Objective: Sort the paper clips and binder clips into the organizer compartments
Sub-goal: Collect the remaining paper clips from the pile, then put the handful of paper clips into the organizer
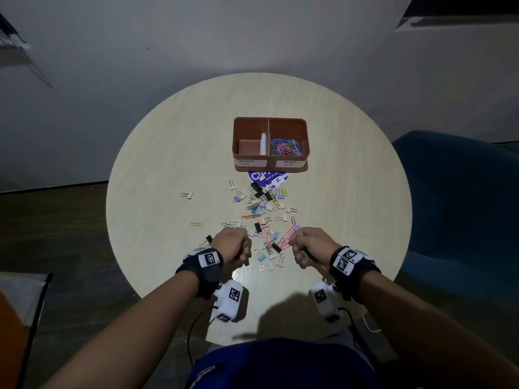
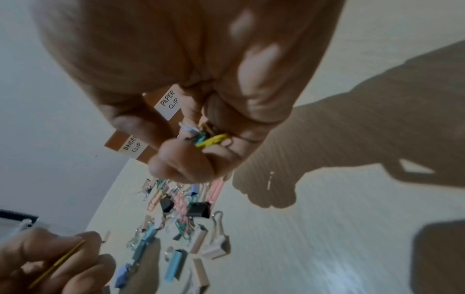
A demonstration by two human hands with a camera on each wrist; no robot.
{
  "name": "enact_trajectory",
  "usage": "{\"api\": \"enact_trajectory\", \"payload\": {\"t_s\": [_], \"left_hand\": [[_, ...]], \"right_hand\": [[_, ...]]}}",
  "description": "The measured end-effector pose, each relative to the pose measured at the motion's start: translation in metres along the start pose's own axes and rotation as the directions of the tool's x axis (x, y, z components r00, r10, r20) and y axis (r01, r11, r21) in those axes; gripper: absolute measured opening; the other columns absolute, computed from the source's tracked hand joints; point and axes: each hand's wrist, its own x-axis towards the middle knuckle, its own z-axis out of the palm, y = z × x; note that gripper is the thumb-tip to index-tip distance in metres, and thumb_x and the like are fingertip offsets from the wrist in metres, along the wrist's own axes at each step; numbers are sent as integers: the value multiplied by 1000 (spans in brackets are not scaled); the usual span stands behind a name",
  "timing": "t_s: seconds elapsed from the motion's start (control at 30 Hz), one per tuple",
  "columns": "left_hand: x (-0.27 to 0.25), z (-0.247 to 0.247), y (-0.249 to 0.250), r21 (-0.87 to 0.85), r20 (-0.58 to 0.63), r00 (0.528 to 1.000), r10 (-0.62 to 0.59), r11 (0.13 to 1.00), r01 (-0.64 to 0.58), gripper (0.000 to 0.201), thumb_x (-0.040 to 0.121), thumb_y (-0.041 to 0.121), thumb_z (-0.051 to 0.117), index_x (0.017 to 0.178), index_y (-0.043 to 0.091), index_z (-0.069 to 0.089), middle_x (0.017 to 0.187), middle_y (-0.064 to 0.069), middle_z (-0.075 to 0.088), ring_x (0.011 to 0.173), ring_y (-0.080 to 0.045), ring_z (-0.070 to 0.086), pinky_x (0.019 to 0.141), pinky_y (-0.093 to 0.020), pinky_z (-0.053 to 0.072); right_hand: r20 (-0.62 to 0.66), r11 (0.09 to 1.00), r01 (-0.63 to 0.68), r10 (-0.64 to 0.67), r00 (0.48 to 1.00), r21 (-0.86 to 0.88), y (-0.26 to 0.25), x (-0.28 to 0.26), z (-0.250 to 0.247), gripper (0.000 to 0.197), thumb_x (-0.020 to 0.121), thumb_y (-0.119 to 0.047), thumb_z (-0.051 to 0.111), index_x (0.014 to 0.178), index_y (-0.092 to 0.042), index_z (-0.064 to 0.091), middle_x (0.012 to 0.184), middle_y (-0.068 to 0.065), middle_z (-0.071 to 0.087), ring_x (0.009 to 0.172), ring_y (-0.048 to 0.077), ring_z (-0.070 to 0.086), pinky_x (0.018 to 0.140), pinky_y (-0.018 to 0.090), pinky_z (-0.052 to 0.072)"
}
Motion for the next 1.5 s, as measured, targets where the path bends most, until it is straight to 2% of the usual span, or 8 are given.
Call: {"api": "enact_trajectory", "payload": {"t_s": [0.27, 0.4, 0.47, 0.6, 0.9, 1.17, 1.3, 1.5], "left_hand": [[27, 0, 64, 48, -10, 996, 83, 995, -83, 25, 99, 14, 49, 91, 2, 68, 70, -9, 68, 51, -18, 60, 41, -22, 44], [55, 5, 119, 203, -104, 973, 207, 962, -183, 24, 93, 30, 54, 88, 13, 70, 84, -9, 74, 82, -30, 71, 80, -43, 59], [67, 10, 147, 188, -104, 966, 238, 958, -216, 21, 94, 24, 52, 96, 11, 68, 90, -11, 70, 83, -30, 68, 84, -43, 57], [94, 17, 191, 197, -98, 952, 291, 943, -268, 23, 88, 3, 50, 106, 7, 63, 98, -22, 68, 70, -24, 61, 64, -32, 52], [114, 33, 227, 761, -26, 875, 483, 578, -296, 36, 86, 5, 64, 120, 16, 65, 122, -12, 66, 111, -29, 62, 87, -29, 49], [112, 29, 223, 705, -80, 812, 578, 609, -363, 21, 87, 5, 58, 100, 15, 71, 107, -6, 71, 100, -25, 64, 79, -24, 46], [103, 21, 208, 663, -101, 793, 601, 635, -397, 15, 89, 15, 59, 95, 18, 72, 98, -2, 73, 91, -21, 66, 81, -33, 54], [84, 5, 154, 668, -101, 806, 583, 640, -380, 12, 95, 23, 57, 87, 18, 66, 83, 4, 63, 76, -14, 57, 67, -22, 39]], "right_hand": [[112, 968, 11, -40, 993, 251, -82, 18, -12, 22, 89, -10, 62, 108, 2, 60, 83, 15, 64, 63, 24, 58, 70, 37, 53], [32, 948, 93, -107, 994, 304, -143, 27, -24, 23, 97, -5, 48, 119, 2, 52, 102, 17, 64, 84, 26, 67, 68, 31, 60], [-46, 953, 111, -102, 994, 283, -168, 38, -27, 23, 98, -1, 44, 118, 2, 53, 109, 18, 63, 94, 28, 67, 64, 29, 62], [-143, 979, 203, -198, 970, 16, -200, 60, -30, 24, 99, -6, 45, 119, -2, 57, 97, 8, 63, 84, 20, 64, 68, 26, 61], [-217, 834, 268, -410, 886, -481, -216, 100, -31, 16, 86, -8, 63, 96, -18, 71, 101, 8, 72, 90, 26, 70, 85, 41, 59], [-120, 798, 357, -465, 877, -485, -210, 105, -35, 39, 84, 4, 53, 106, -24, 69, 109, 3, 71, 97, 21, 68, 90, 41, 57], [-213, 812, 410, -525, 824, -415, -199, 95, -36, 35, 82, 5, 56, 78, -28, 69, 91, 2, 73, 84, 20, 71, 80, 42, 61], [-264, 856, 407, -493, 829, -320, -149, 55, -29, 17, 87, -5, 59, 82, -17, 69, 81, 7, 72, 68, 26, 69, 59, 49, 60]]}}
